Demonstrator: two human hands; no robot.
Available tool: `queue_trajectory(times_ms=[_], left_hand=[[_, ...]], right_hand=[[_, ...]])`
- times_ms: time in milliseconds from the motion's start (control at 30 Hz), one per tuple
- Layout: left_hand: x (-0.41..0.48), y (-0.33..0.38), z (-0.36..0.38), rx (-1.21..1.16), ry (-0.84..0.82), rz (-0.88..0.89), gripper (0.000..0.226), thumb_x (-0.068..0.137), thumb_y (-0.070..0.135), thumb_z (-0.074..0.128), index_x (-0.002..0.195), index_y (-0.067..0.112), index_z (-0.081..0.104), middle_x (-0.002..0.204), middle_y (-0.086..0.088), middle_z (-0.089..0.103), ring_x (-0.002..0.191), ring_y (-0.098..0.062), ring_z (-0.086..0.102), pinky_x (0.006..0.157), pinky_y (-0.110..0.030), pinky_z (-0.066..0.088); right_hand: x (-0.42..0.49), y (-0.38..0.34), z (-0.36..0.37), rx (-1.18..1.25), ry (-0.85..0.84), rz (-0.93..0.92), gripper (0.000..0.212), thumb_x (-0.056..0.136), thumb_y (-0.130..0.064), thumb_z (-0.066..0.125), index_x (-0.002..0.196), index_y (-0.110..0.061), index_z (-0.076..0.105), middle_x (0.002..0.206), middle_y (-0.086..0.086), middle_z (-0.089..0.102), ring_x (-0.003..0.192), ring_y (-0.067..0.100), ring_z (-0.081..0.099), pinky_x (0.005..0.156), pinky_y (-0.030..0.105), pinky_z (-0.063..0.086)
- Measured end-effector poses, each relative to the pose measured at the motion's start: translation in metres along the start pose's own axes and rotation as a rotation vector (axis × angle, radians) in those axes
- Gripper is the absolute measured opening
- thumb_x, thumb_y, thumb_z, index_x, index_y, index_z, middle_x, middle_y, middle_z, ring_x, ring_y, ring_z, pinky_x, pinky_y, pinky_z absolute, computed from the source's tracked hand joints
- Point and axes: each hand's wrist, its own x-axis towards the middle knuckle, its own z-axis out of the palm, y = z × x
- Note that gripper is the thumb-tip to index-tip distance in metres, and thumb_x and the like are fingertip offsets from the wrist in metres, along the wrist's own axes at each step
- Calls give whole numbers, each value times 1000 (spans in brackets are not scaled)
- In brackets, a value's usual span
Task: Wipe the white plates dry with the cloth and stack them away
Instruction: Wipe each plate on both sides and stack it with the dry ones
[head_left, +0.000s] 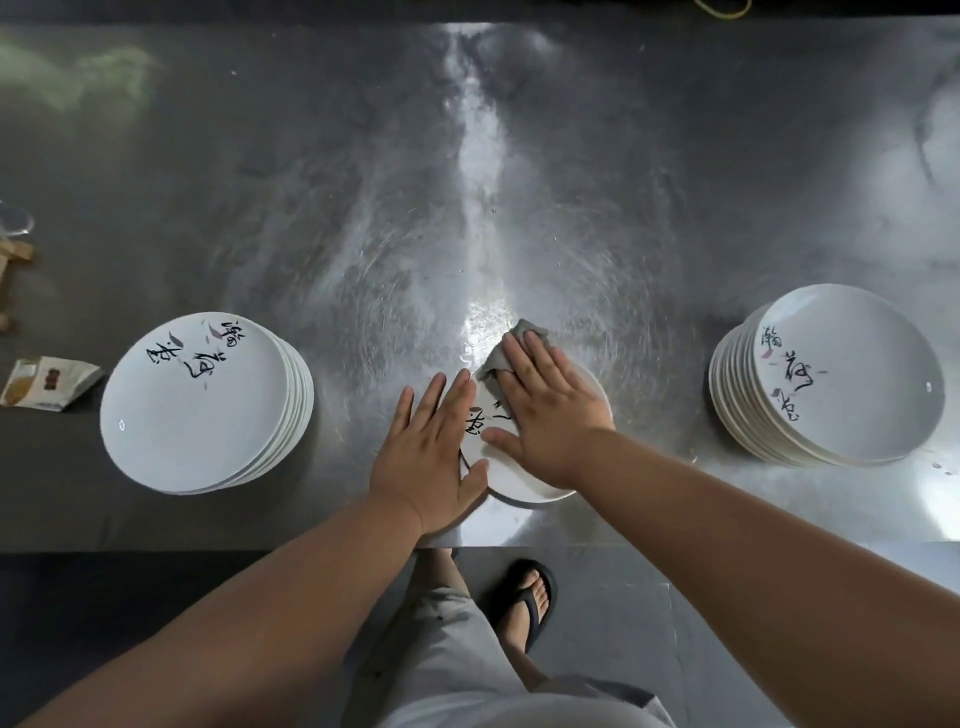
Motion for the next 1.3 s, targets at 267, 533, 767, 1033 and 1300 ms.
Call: queue_trajectory(times_ms=[267,533,767,1033,1300], left_hand=[[0,2,0,-83,17,-3,94,94,63,33,165,23,-15,174,7,-11,160,-20,-16,129,-53,-4],[0,3,1,-104,56,-21,95,92,60,35,165,18,-9,175,1,-4,161,-21,-9,130,-52,-2],[0,3,2,-118,67,-33,96,93,63,37,166,14,-2,175,-1,-7,161,-19,-10,130,-52,-1],[-2,3,5,-168,170,-18,81,83,64,53,149,19,38,175,3,5,160,-31,9,130,-52,3],[-8,2,2,-10,167,46,58,97,59,41,136,19,56,175,3,6,160,-30,5,129,-55,3]], right_hand=[[-69,13,19,158,-100,231,112,80,-83,-22,165,-10,-14,165,10,-39,149,27,-43,126,44,-19],[-64,-8,18,212,-86,312,104,91,-79,-4,165,-6,-10,165,15,-38,150,31,-41,128,49,-15],[-70,-3,18,272,-58,308,106,87,-78,-8,166,-8,-2,167,11,-35,151,29,-39,129,49,-12],[-114,-40,34,306,-59,244,108,91,-80,-8,166,-4,11,171,14,-20,156,31,-29,127,44,-14],[-28,30,2,128,17,151,95,95,-77,9,167,-16,9,172,0,-24,154,19,-34,128,41,-15]])
